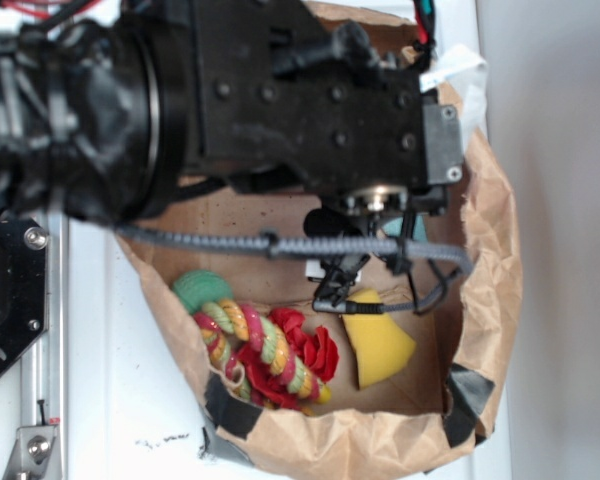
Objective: Grab the blue cloth.
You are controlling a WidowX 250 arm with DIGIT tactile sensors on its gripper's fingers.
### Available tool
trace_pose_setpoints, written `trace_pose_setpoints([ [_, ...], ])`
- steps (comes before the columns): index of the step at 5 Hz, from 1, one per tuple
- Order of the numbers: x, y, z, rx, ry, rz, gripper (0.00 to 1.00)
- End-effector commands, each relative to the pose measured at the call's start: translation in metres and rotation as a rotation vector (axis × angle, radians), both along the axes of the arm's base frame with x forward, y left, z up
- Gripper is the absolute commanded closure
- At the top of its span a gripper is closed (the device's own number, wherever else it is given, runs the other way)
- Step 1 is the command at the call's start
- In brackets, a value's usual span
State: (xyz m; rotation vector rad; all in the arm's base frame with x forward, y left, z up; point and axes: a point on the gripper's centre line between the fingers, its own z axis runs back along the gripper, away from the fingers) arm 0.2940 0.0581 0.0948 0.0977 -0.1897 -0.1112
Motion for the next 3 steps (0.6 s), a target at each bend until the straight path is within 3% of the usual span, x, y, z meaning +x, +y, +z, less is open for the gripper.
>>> trace_pose_setpoints([
  [1,0.016,0.030,0.009,0.100,-0.029,-0.035,0.00],
  [3,0.027,0.033,-0.001,0.108,-0.075,-0.013,0.00],
])
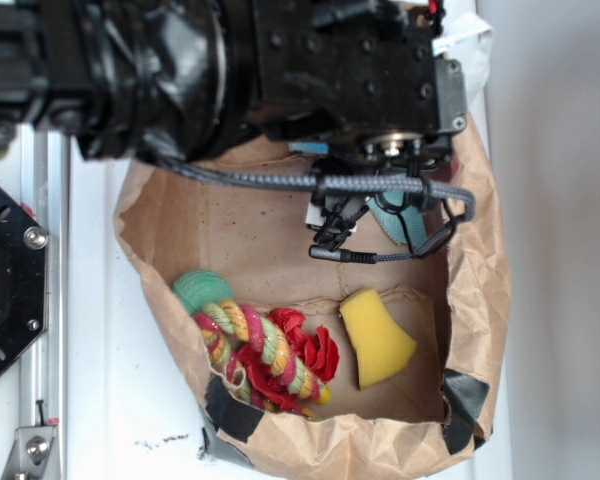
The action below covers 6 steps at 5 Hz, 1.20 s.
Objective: Grab the blue cloth.
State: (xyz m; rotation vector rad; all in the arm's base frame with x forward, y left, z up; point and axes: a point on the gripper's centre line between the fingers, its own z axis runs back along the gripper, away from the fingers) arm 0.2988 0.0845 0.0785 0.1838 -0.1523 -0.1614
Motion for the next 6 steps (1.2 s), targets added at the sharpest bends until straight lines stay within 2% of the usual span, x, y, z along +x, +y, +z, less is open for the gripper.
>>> trace_pose_setpoints([
  [1,0.032,-0.005,0.000,-0.046,-0.130,0.016,0.00],
  [2,0.040,-0.019,-0.007,-0.108,-0.154,0.002,0.00],
  [3,0.039,-0.019,-0.003,-0.115,-0.163,0.004,0.00],
  [4,0.037,-0.019,-0.002,-0.096,-0.164,0.015,1.00],
  [6,0.035,-0.014,0.000,-0.058,-0.153,0.022,1.00],
])
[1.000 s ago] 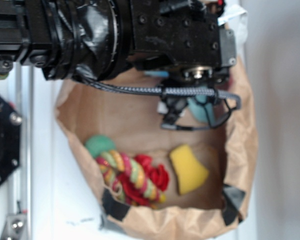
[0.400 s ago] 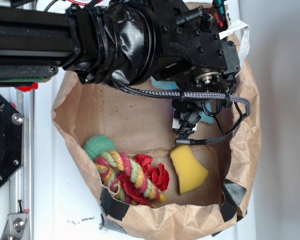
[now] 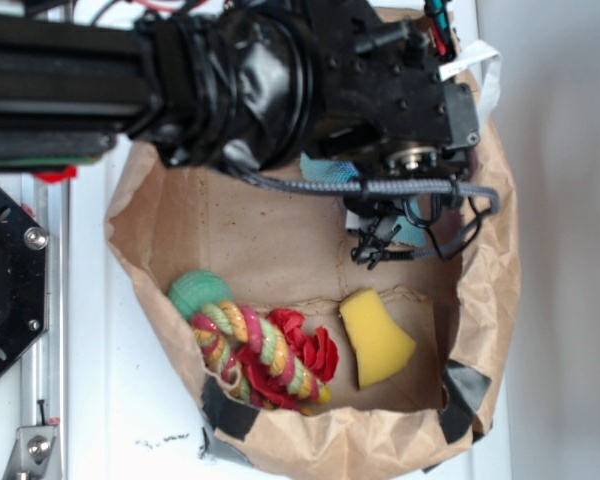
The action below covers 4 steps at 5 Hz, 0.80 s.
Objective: Grab the blue cloth.
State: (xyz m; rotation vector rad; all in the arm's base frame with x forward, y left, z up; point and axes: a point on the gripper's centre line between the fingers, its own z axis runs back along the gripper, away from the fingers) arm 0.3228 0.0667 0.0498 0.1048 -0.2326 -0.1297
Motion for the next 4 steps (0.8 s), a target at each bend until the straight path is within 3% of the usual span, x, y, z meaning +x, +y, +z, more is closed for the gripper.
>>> trace_pose_setpoints([
  [1,0.011,0.002,0.028,0.007,-0.084,0.023,1.00],
  [2,0.010,0.000,0.029,0.010,-0.077,0.047,1.00],
  [3,-0.004,-0.001,0.055,-0.051,-0.083,0.171,1.00],
  [4,-0.017,-0.003,0.087,-0.117,-0.158,0.202,1.00],
])
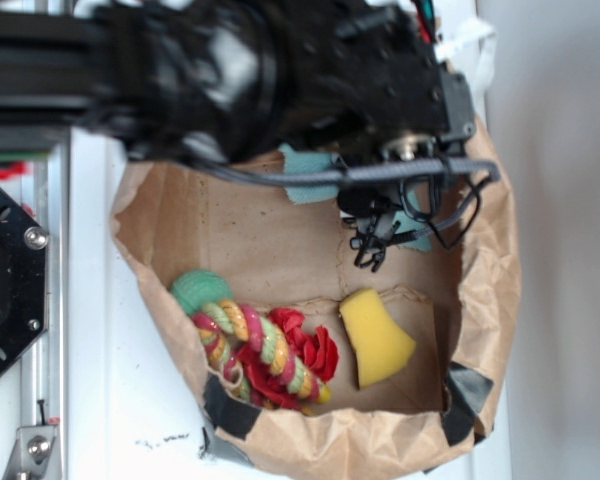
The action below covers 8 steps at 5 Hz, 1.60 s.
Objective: Grab the blue cloth.
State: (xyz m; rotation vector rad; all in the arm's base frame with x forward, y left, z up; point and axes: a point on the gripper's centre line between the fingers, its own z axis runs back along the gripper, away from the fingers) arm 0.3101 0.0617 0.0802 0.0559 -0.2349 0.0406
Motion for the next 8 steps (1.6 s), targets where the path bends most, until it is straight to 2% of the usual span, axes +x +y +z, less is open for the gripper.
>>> trace_pose_setpoints([
  [1,-0.011,0.011,0.087,-0.057,-0.187,0.212,1.00],
  [2,-0.013,0.012,0.099,-0.124,-0.159,0.349,1.00],
  [4,-0.027,-0.011,0.119,-0.088,-0.147,0.354,1.00],
  [5,-0.034,-0.034,0.126,-0.065,-0.151,0.214,1.00],
  [6,-0.030,-0.057,0.125,-0.073,-0.121,0.121,1.00],
  [7,-0.028,-0.073,0.125,-0.102,-0.124,0.061,1.00],
  [8,-0.027,-0.063,0.122,-0.108,-0.150,0.158,1.00],
])
